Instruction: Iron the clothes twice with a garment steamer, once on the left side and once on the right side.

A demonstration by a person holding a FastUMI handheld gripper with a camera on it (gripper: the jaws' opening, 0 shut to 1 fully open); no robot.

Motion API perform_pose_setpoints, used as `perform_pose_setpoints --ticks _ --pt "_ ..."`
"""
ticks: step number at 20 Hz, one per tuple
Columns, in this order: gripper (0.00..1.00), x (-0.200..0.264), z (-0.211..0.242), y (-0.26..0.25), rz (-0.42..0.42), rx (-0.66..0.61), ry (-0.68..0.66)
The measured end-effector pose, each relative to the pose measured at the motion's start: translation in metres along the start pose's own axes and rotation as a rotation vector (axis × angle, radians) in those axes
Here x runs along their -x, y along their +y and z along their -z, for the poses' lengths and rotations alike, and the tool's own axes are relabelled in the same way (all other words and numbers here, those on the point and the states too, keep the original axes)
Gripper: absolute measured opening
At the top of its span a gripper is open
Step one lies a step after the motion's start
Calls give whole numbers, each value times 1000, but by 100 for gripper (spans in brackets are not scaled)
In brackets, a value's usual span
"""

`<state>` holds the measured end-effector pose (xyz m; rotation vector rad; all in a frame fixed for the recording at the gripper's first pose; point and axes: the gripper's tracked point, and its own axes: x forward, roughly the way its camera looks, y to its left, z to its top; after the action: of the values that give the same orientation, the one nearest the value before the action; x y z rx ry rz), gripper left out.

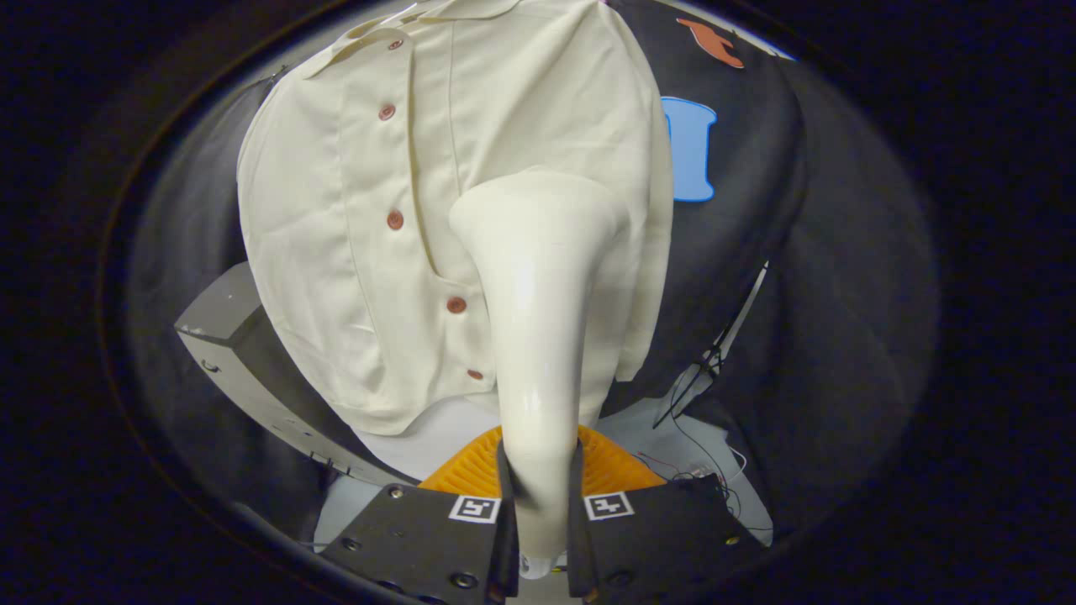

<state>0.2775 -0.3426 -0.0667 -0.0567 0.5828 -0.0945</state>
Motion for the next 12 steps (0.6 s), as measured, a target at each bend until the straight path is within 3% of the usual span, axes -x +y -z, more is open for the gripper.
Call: perform_pose_setpoints --ticks 12 --pt "22 -30 78 -14 -11 -25 138"
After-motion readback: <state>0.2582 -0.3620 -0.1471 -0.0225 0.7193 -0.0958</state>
